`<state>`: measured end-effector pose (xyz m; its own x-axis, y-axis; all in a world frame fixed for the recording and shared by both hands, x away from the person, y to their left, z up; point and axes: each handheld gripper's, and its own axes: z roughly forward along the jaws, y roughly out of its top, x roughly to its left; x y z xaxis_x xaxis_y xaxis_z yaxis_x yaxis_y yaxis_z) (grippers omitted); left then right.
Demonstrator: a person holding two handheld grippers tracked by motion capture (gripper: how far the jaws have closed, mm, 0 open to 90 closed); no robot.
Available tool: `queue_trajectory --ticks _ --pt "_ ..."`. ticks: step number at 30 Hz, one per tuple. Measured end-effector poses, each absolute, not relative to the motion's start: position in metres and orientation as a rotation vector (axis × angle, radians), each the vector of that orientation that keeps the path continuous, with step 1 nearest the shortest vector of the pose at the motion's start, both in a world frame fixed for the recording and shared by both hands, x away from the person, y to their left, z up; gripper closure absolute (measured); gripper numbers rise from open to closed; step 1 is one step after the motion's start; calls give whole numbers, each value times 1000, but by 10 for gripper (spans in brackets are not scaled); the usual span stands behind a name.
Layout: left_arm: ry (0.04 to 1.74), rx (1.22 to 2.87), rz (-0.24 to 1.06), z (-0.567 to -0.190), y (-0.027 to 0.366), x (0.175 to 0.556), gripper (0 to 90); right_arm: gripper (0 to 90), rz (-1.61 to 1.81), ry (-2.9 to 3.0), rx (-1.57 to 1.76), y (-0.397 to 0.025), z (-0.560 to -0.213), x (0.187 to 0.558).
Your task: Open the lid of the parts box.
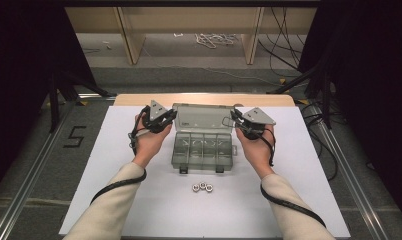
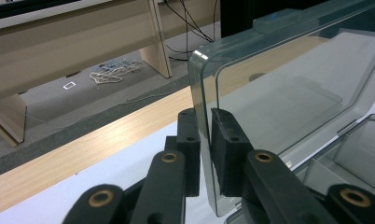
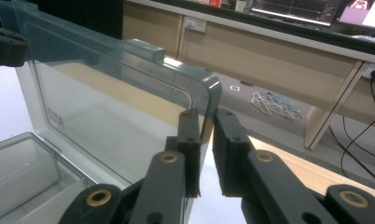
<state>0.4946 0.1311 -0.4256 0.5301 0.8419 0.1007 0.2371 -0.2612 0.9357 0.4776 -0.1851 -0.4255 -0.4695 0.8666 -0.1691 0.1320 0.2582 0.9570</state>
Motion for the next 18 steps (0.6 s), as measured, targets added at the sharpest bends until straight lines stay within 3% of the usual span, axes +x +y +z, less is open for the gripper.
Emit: queue_trajectory --ticks 18 --pt "921 1781 762 -431 130 500 815 816 1264 1800 923 -185 -429 482"
